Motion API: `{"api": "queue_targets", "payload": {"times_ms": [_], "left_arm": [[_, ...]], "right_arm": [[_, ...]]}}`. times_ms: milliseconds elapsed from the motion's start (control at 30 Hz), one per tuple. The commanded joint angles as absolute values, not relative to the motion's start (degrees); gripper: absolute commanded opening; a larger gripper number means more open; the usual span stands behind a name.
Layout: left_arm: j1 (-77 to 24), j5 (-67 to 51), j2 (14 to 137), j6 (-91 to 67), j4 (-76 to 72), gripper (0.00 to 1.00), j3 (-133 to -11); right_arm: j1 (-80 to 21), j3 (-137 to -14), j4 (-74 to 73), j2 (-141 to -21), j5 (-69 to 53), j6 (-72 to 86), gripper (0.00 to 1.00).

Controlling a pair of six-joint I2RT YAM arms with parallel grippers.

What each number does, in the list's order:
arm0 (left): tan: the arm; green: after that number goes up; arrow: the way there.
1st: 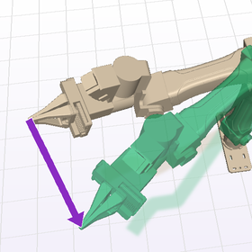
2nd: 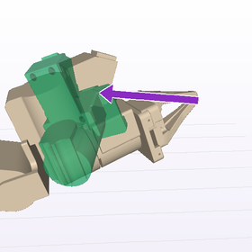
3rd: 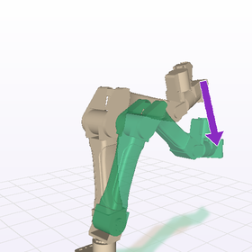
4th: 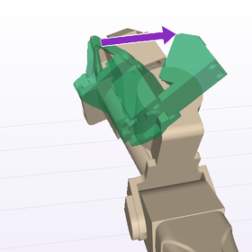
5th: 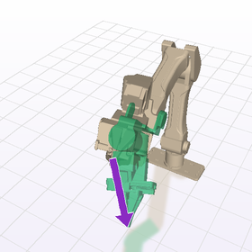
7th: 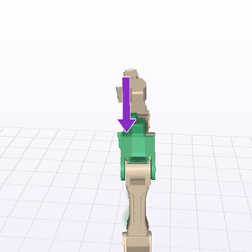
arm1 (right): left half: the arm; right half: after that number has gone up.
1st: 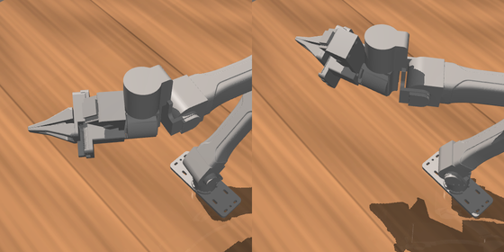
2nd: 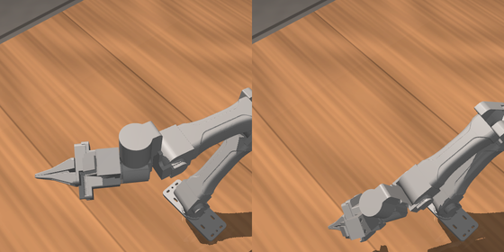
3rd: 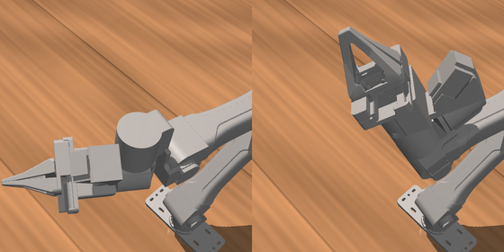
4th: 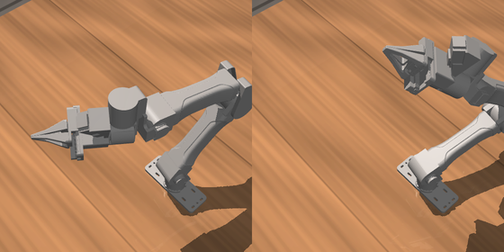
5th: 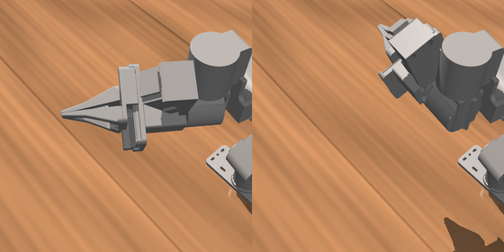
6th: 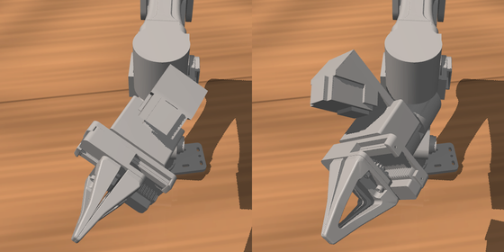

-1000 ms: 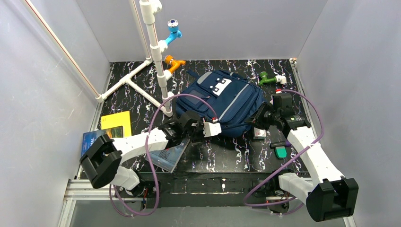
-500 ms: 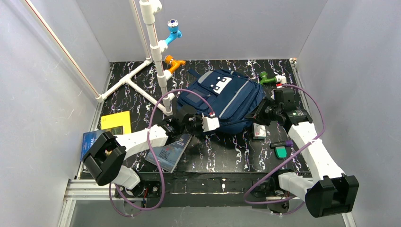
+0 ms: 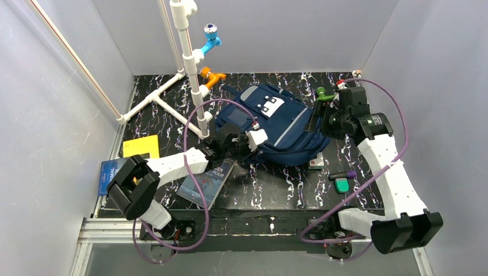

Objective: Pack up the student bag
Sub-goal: Unzip the student bag at the center of the board.

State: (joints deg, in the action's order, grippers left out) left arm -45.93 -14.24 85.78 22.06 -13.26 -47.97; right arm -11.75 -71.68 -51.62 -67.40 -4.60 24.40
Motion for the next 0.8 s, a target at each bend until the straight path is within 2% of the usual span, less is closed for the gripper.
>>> {"api": "queue_targets", "payload": {"times_ms": [0,167,367,533,700,767], "left_arm": [[-45.31,-17.05,85.61,10.21,-16.08,0.0,-52.4],[-43.67,-20.72,85.93,4.37,-16.08,0.0,-54.08],[-43.5,-22.65,85.78,2.3,-16.08,0.0,-54.14],[-42.73,-24.02,86.28,0.61,-16.07,0.0,-54.52],[-41.26,-27.76,87.39,-3.23,-16.23,0.0,-55.59],[-41.15,-28.21,87.19,-3.14,-16.42,0.0,-55.46]], "right_arm": [[-18.66,-77.52,-50.07,-65.29,-5.99,22.32,0.84],[-36.92,-74.37,-40.05,-64.71,-1.09,32.16,0.83],[-40.49,-51.93,-14.94,-57.26,-0.98,47.63,0.74],[-42.18,-49.0,-11.16,-58.96,1.12,46.72,0.69],[-43.8,-43.39,-4.44,-60.56,3.01,46.37,0.57],[-43.93,-41.53,-2.27,-62.41,3.87,46.27,0.47]]}}
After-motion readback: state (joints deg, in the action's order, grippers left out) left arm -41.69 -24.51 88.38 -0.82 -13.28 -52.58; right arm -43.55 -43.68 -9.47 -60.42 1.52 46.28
